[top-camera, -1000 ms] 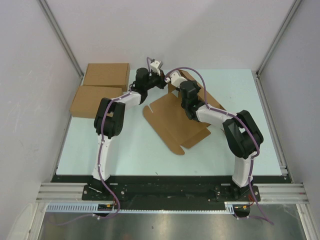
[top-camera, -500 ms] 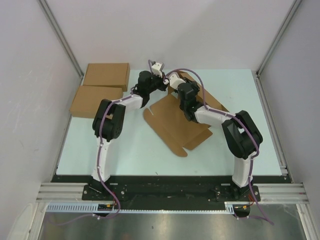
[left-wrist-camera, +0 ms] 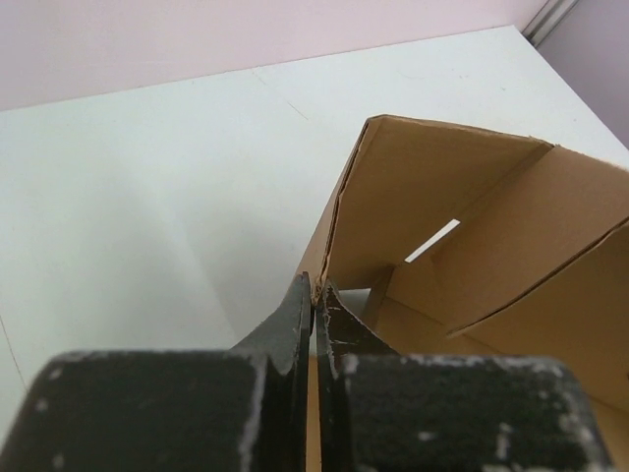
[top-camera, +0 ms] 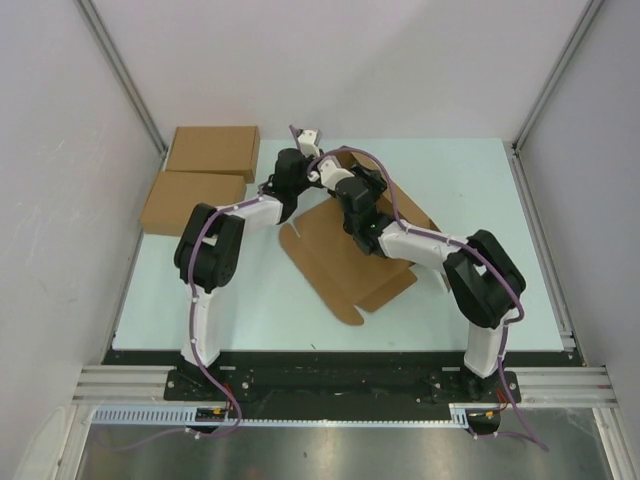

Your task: Fold the paper box

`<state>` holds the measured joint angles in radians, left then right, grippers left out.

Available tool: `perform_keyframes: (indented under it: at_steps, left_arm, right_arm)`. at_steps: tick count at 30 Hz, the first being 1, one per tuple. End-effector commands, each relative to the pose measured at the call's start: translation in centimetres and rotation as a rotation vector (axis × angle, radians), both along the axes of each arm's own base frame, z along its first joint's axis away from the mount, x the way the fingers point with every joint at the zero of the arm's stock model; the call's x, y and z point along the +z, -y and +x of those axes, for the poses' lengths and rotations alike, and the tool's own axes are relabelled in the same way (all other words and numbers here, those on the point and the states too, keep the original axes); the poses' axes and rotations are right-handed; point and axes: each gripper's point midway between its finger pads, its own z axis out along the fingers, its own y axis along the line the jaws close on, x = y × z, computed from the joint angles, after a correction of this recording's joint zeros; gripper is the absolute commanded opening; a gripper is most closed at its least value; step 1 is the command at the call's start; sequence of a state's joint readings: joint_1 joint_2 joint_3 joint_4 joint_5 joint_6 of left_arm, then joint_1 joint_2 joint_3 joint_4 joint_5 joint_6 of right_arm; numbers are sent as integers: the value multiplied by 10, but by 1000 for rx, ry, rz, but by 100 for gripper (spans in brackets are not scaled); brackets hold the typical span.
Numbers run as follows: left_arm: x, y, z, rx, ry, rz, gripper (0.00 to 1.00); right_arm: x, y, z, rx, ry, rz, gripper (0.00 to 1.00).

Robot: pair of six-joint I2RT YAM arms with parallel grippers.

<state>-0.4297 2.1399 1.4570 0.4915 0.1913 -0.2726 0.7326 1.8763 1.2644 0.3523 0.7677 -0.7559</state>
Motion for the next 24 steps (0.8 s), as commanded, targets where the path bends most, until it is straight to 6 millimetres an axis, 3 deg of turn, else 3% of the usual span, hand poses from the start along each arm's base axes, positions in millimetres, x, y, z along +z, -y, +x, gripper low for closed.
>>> perform_keyframes:
  at_steps: [1, 3, 8, 15, 19, 24]
  left_arm:
    - [34, 1, -7, 45, 7, -63, 0]
    - [34, 1, -6, 56, -3, -57, 0]
    - [34, 2, -10, 77, -10, -43, 0]
    - [33, -2, -13, 103, -6, -54, 0]
    - [33, -1, -18, 105, 1, -71, 0]
    - [29, 4, -24, 87, 8, -58, 0]
  right_arm:
    - [54, -6, -14, 31, 46, 122, 59]
    - [69, -3, -10, 24, 47, 187, 60]
    - [70, 8, -3, 4, -10, 283, 61]
    - [127, 27, 3, 0, 53, 568, 63]
    - [137, 51, 15, -61, 14, 754, 62]
    - [154, 58, 32, -66, 22, 979, 60]
